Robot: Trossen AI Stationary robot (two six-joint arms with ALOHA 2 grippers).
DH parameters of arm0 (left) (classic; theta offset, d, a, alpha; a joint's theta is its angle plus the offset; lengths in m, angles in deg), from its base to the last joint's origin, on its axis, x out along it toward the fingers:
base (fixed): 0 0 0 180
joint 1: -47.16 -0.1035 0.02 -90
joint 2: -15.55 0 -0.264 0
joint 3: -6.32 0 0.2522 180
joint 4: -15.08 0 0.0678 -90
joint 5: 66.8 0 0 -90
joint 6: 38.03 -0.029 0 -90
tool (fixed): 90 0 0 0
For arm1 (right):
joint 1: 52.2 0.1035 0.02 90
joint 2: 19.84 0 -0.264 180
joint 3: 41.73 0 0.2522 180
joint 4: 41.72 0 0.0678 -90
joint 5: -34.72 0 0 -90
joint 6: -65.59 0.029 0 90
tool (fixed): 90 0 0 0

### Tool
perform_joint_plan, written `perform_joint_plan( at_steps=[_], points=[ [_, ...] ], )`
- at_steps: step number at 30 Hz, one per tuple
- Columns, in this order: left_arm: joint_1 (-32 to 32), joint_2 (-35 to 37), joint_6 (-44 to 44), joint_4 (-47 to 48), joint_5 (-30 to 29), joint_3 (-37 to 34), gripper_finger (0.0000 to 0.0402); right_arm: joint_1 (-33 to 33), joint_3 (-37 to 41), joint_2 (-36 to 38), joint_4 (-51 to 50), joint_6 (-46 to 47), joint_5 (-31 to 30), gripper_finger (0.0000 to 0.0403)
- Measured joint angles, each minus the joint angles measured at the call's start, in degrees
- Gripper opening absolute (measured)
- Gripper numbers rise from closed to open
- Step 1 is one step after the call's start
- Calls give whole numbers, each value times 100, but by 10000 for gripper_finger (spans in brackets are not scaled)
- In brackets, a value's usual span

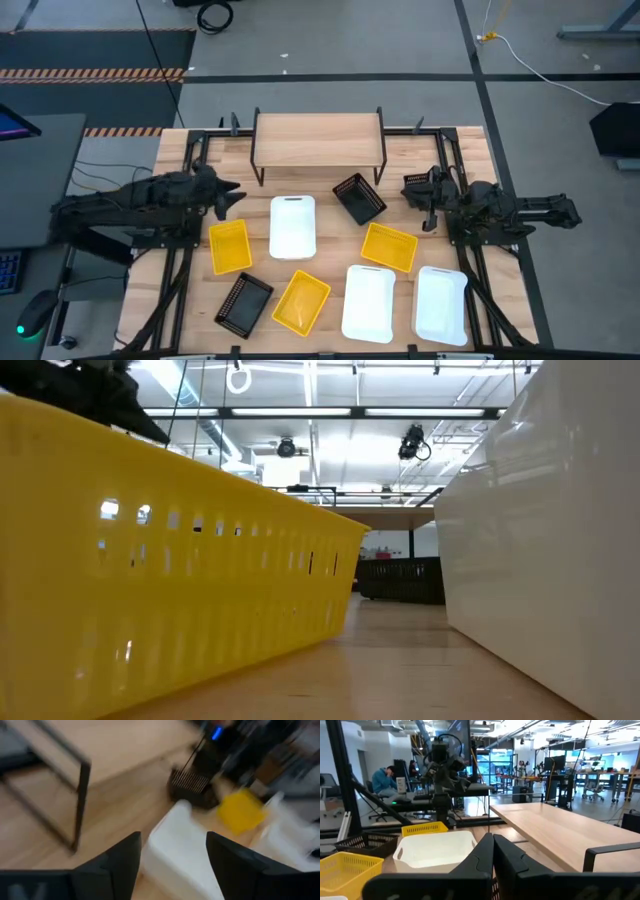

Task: Stack baskets on shelf by color
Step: Put the left yellow basket on the shelf

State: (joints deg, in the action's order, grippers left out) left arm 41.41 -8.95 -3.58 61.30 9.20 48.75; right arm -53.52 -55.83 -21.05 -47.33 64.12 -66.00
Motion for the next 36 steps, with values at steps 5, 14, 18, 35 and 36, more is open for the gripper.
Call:
perform_joint_plan(
  at_steps=[5, 14, 18, 35, 36],
  points=[
    [2, -1125, 96, 1021, 179, 809, 247, 0, 0, 0, -209, -167, 2, 13],
    [51, -2681, -667, 2141, 522, 1481, 235, 0, 0, -5, -561, -176, 2, 13],
    [235, -3144, -951, 2537, 620, 1486, 234, 0, -1, -6, -560, -192, 2, 13],
    [1303, -3928, -1037, 3030, 825, 1488, 231, 0, 0, -7, -556, -115, 30, 13],
    [1335, -3928, -982, 3026, 766, 1488, 231, 0, 0, -7, -556, -113, 30, 13]
  ],
)
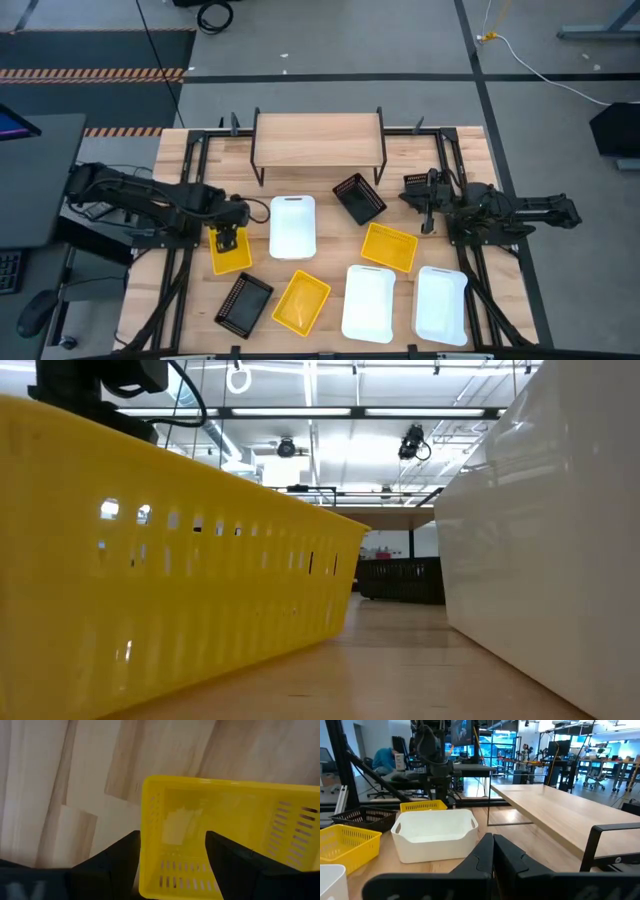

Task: Stack baskets on shelf by color
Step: Put the left yellow basket on the shelf

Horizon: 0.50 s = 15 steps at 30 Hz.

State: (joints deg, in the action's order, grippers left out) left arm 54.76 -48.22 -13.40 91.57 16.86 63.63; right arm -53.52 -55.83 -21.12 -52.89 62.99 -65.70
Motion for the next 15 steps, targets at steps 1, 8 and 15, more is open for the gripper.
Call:
perform_joint_plan(
  at_steps=[1, 8, 15],
  points=[
    [34, 0, 26, 1, -85, 0, 231, -1, 0, 0, 0, -1, 0, 13],
    [329, 0, 486, -66, -331, -90, 231, 0, 0, 0, -2, 3, 19, 13],
    [672, 0, 856, -154, -710, -90, 231, 0, 0, 0, -11, -1, 164, 13]
  ],
)
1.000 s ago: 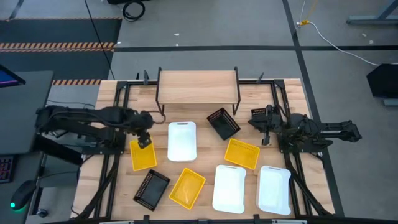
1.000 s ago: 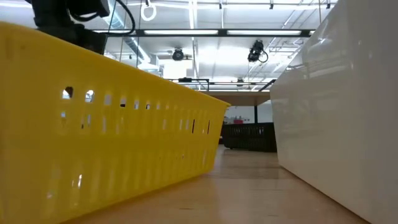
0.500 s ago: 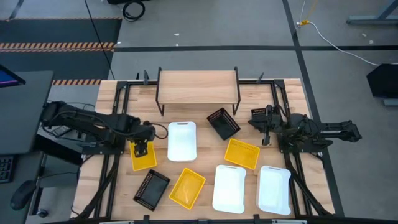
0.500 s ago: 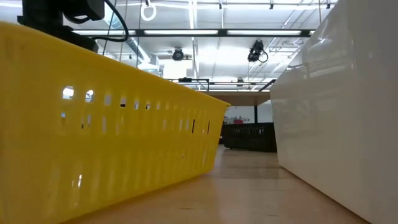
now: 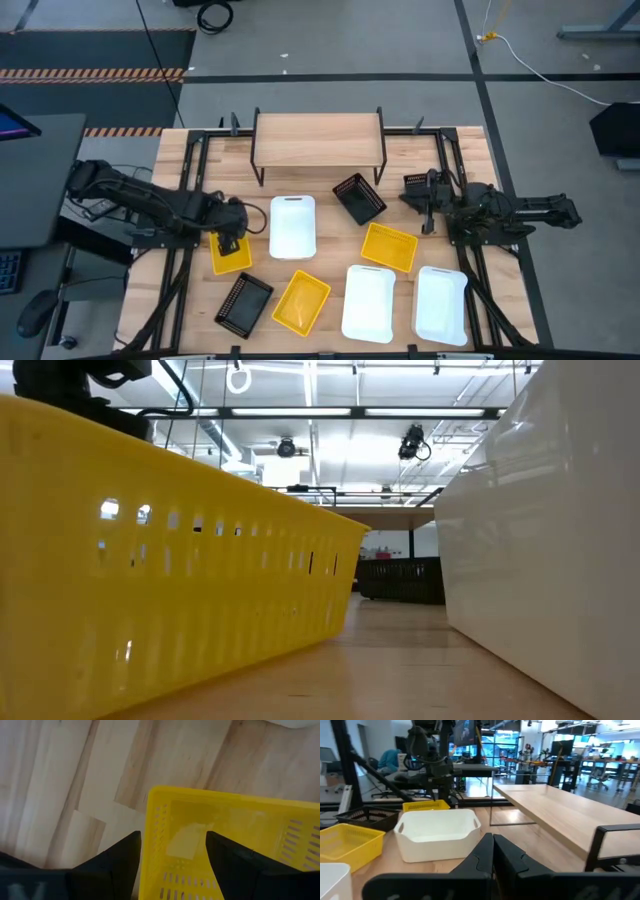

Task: Stack baskets on shelf by color
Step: Put the left yellow basket on the shelf

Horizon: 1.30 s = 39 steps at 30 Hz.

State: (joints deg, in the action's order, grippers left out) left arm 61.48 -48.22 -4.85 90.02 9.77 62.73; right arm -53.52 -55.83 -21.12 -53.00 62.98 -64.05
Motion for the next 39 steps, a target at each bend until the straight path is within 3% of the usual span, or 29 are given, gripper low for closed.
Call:
perform_joint_plan(
  at_steps=[10, 25, 35, 39],
  points=[
    [34, 0, 219, 20, -140, 0, 231, 0, 0, 0, -110, -5, 548, 13],
    [-20, -111, 57, 180, -203, -13, 231, 0, 0, 0, -111, -57, 561, 13],
    [-372, -260, 19, -126, 22, -616, 231, 0, 0, 0, -111, -57, 561, 13],
    [-507, -260, 407, -411, 15, -744, 217, 0, 0, 1, -111, -55, 544, 13]
  ],
)
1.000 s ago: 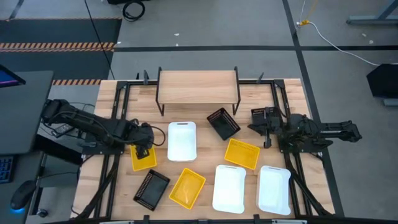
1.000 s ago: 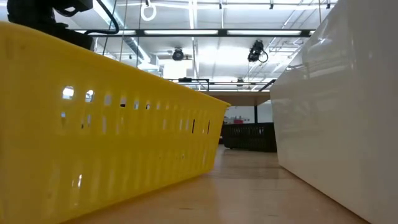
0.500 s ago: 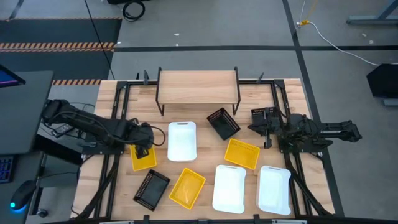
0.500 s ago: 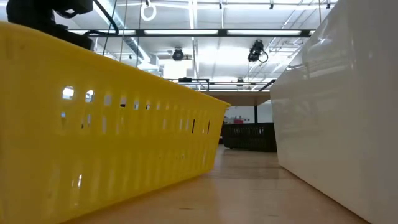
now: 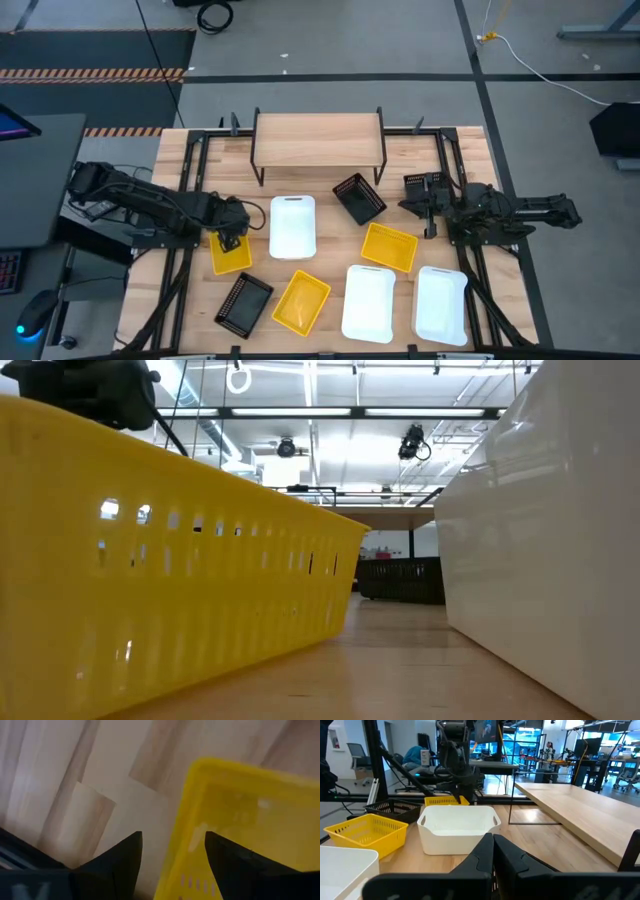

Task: Stack baskets on shelf by color
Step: Put the left yellow basket on the shelf

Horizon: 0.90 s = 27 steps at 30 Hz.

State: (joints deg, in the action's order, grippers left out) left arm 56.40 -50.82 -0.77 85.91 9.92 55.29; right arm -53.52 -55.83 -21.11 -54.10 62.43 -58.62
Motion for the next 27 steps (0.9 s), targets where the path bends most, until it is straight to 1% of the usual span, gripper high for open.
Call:
perform_joint_plan(
  at_steps=[3, 6, 14, 16, 21, 23, 27],
  points=[
    [-106, -10, 96, -68, -104, -69, 186, 0, 0, 0, -1, -2, -2, 13],
    [-165, -13, 96, -100, -85, -100, 145, 0, 0, 1, 2, 15, -2, 13],
    [-169, -66, 79, -501, 376, -93, 19, 0, 0, 1, 2, 15, -2, 13],
    [-171, -66, 15, -532, 418, -91, 13, 0, 0, -1, 0, 13, -2, 13],
    [-169, -68, -63, -550, 411, -91, 24, 0, 0, -1, 2, 25, -2, 13],
    [-171, -73, -34, -524, 413, -59, 17, 0, 0, -1, 2, 35, -2, 13],
    [-260, -76, -10, -429, 422, 238, 12, 0, 0, -1, 2, 35, -2, 13]
  ],
)
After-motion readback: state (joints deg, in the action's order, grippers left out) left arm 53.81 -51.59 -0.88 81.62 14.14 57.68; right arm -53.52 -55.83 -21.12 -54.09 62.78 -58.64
